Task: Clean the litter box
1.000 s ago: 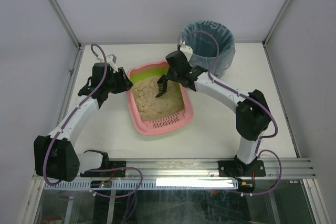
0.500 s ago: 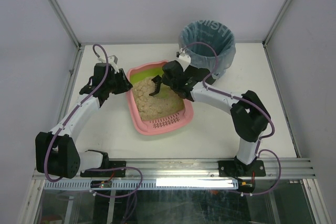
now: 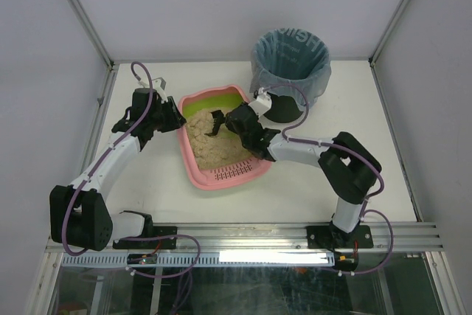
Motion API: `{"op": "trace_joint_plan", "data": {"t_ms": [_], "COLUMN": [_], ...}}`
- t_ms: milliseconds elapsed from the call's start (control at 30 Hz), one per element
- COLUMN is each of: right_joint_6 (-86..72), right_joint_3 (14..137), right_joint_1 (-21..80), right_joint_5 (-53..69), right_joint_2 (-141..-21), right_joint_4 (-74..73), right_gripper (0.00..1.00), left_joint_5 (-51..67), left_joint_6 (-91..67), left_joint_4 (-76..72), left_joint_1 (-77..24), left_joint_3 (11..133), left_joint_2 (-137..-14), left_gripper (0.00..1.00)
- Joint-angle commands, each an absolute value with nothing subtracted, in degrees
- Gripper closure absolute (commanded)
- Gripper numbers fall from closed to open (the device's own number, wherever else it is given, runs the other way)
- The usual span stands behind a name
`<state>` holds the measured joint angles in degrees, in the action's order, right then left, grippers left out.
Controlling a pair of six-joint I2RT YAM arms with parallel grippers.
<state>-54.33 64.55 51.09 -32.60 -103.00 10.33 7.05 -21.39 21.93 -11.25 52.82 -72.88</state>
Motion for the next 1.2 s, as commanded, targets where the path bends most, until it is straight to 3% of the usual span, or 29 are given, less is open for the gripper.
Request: {"op": "trace_joint_plan", "data": {"t_ms": [0,500,1167], "right_joint_6": [-57.28,-57.83,-61.48], "right_joint_3": [58.19,42.26,32.53], "right_joint_1": [53.21,53.36,51.08], "right_joint_5": [-29.46,-32.27,-31.14], "right_joint_2": [-104.18,-89.94,-73.20], "right_joint_4": [13.73,34.79,35.79], "right_gripper": [1.00,1.00,1.00], "left_joint_5": [8.75,8.27,7.91], "left_joint_6": [-20.27,-20.31,-20.30], "left_joint_4": [21.02,21.01,20.96], "left_joint_1": [-11.87,-11.92,-11.92], "left_joint_3": [54.87,54.87,54.94], "left_joint_2": [-73.14,-72.77,-72.25], "left_gripper": [0.72,0.72,0.70]}}
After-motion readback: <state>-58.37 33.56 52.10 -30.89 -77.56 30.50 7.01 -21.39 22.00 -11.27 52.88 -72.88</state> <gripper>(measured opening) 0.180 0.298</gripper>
